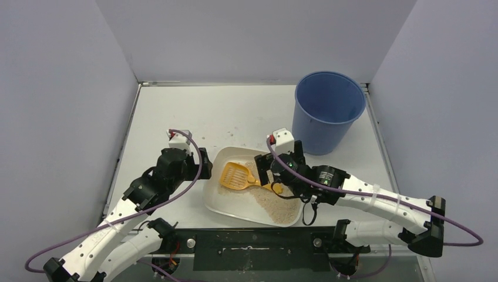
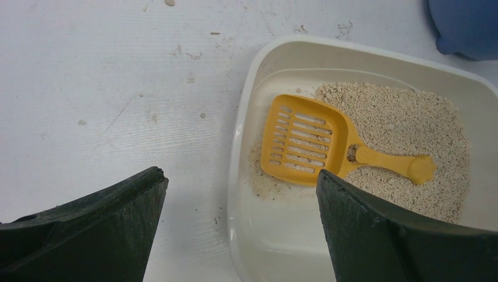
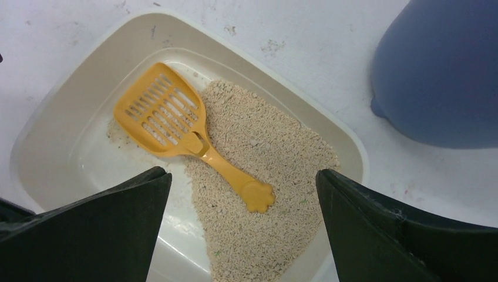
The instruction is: Clean the litter box
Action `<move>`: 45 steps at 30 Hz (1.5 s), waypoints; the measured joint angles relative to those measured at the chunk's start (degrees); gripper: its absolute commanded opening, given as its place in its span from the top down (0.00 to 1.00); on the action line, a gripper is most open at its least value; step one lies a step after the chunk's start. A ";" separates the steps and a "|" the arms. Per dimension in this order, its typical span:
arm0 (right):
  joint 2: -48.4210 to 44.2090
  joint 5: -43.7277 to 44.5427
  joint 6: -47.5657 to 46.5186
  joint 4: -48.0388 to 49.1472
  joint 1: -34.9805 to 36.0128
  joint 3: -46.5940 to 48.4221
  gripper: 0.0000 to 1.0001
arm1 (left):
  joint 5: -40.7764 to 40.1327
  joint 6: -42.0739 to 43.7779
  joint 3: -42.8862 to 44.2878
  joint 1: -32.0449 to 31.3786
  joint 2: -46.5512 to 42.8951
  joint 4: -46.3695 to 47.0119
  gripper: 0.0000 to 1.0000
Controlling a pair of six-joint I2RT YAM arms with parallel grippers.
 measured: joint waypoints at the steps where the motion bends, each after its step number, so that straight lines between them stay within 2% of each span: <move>1: 1.22 2.82 -0.24 -0.52 2.19 1.20 0.00 | -0.17 -0.02 0.00 0.00 -0.33 0.00 0.03; 7: 4.00 13.94 -2.10 -0.90 3.87 2.64 0.00 | -0.96 0.20 0.11 0.02 -0.35 -0.02 0.03; 13: 2.64 16.90 -8.35 4.63 3.19 -0.83 0.00 | -1.88 3.28 3.32 0.02 3.72 1.11 0.03; 16: 0.48 15.91 -12.35 9.09 -0.04 -3.76 0.00 | -2.14 5.64 4.72 0.02 5.99 3.56 0.03; 23: -0.28 5.07 -16.68 19.69 -17.46 -6.36 0.00 | -2.51 10.95 5.09 0.13 11.02 10.71 0.03; 26: -0.26 0.76 -17.94 22.80 -20.26 -8.31 0.00 | -2.25 12.07 4.57 0.87 11.39 12.33 0.03; 36: -0.83 -6.03 -19.21 26.12 -19.43 -8.96 0.00 | -2.14 12.55 3.56 1.68 6.54 13.11 0.03; 45: -2.99 3.06 -20.81 26.01 -10.62 -8.96 0.00 | -2.49 11.76 3.54 1.68 1.77 12.00 0.03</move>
